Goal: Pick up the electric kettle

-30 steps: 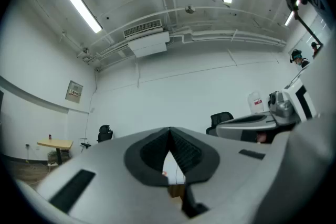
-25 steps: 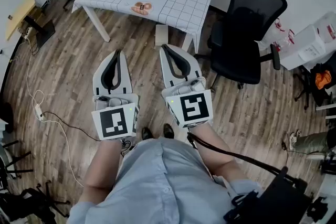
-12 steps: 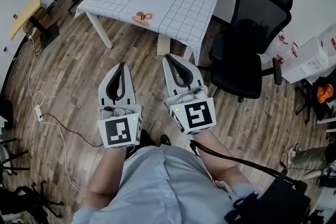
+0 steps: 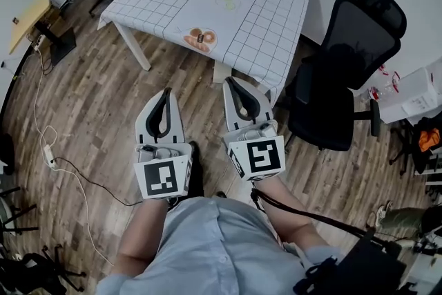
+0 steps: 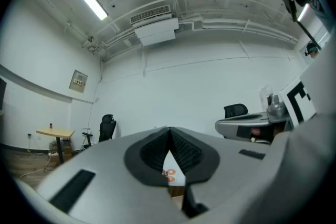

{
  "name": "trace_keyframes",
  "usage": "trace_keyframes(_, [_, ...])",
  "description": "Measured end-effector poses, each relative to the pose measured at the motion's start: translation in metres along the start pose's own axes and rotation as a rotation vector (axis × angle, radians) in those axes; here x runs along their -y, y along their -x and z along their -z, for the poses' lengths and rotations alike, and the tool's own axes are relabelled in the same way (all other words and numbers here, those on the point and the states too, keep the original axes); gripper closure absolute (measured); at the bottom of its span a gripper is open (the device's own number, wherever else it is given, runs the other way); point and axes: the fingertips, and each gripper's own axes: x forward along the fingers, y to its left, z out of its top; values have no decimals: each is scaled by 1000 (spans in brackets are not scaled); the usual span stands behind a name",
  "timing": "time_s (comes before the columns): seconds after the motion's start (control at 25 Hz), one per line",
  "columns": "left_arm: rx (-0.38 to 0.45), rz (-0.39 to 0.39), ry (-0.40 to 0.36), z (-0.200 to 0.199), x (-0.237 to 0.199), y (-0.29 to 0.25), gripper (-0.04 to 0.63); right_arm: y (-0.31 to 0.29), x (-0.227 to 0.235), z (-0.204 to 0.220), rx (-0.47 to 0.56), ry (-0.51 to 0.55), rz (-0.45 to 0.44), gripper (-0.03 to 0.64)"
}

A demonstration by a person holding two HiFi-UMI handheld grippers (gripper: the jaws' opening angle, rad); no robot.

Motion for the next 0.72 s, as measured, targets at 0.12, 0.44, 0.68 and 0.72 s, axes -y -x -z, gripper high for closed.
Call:
trace_keyframes(0.12, [0,16,7,2,-28,-38,595,-51,7,-5,4,0,14,612])
trace_keyframes(0.44, [104,47,4,42,-114,-65,595,-127,-36,21,46,85,75,612])
trace_keyframes(0.68, [112,64,18,43,-141,-110,595,-176,-17,12,41,96,112,612])
trace_keyframes(0.72, [110,71,21,45,-143,-117,595,-182,-13,13,40,95,119,612])
